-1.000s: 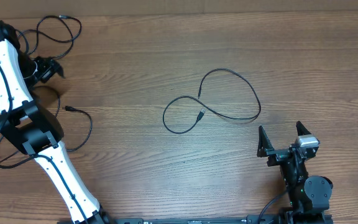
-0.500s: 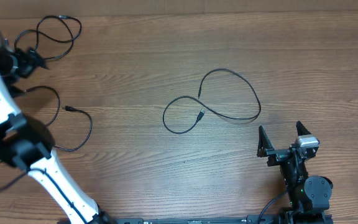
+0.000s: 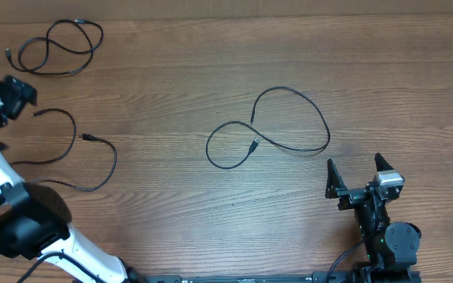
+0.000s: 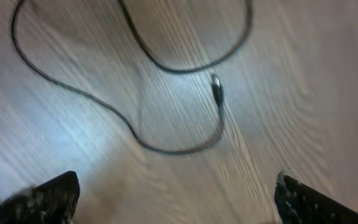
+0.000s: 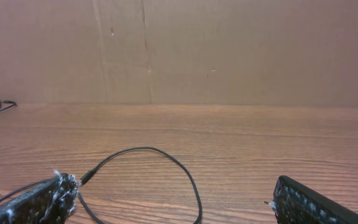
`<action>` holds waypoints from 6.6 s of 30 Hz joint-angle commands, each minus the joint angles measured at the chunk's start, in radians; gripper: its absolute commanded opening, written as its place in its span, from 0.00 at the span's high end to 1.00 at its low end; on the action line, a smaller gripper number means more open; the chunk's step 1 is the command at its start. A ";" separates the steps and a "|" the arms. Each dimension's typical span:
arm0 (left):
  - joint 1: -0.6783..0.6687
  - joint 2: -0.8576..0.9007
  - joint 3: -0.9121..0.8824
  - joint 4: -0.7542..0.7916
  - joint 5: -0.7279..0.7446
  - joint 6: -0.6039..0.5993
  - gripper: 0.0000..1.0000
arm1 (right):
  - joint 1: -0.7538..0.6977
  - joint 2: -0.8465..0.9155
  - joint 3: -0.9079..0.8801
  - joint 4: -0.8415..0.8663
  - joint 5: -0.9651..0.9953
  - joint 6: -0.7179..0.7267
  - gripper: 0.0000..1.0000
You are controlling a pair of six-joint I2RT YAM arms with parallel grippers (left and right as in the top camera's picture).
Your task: Untangle cables
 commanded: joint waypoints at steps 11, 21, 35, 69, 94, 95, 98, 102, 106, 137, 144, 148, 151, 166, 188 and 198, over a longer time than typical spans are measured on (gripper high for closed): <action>0.208 0.019 -0.512 0.288 -0.020 -0.177 0.00 | 0.005 -0.007 -0.010 0.003 -0.002 -0.002 0.00; 0.212 0.022 -0.662 0.558 -0.019 -0.195 0.42 | 0.005 -0.007 -0.010 0.003 -0.002 -0.002 0.00; 0.212 0.021 -0.570 0.888 0.239 0.042 0.96 | 0.005 -0.007 -0.010 0.003 -0.002 -0.002 0.00; 0.208 0.069 -0.421 0.624 -0.212 0.200 0.07 | 0.005 -0.007 -0.010 0.003 -0.002 -0.002 0.00; 0.207 0.193 -0.575 0.901 -0.011 0.349 0.39 | 0.005 -0.007 -0.010 0.003 -0.002 -0.002 0.00; 0.207 0.200 -0.575 0.903 -0.002 0.348 0.50 | 0.005 -0.007 -0.010 0.003 -0.002 -0.002 0.00; 0.207 0.201 -0.574 0.917 0.018 0.301 0.79 | 0.005 -0.007 -0.010 0.003 -0.002 -0.002 0.00; 0.208 0.201 -0.553 0.917 0.083 0.166 0.90 | 0.005 -0.007 -0.010 0.003 -0.002 -0.002 0.00; 0.208 0.201 -0.532 0.935 0.277 -0.021 0.96 | 0.005 -0.007 -0.010 0.003 -0.002 -0.002 0.00; 0.205 0.199 -0.480 1.096 0.629 0.028 0.21 | 0.005 -0.007 -0.010 0.003 -0.002 -0.002 0.00; 0.130 0.164 -0.295 0.901 0.305 0.172 0.21 | 0.005 -0.007 -0.010 0.003 -0.002 -0.002 0.00; 0.053 0.156 -0.238 0.882 0.259 0.308 0.21 | 0.005 -0.007 -0.010 0.003 -0.002 -0.001 0.00; -0.010 0.161 -0.243 0.897 0.190 0.348 0.23 | 0.005 -0.007 -0.010 0.003 -0.002 -0.002 0.00; -0.160 0.340 -0.256 1.083 -0.106 0.341 0.96 | 0.005 -0.007 -0.010 0.003 -0.002 -0.002 0.00; -0.124 0.438 -0.255 0.988 -0.093 0.407 0.96 | 0.005 -0.007 -0.010 0.003 -0.002 -0.002 0.00; -0.077 0.437 -0.255 0.769 -0.100 0.411 0.96 | 0.005 -0.007 -0.010 0.003 -0.002 -0.002 0.00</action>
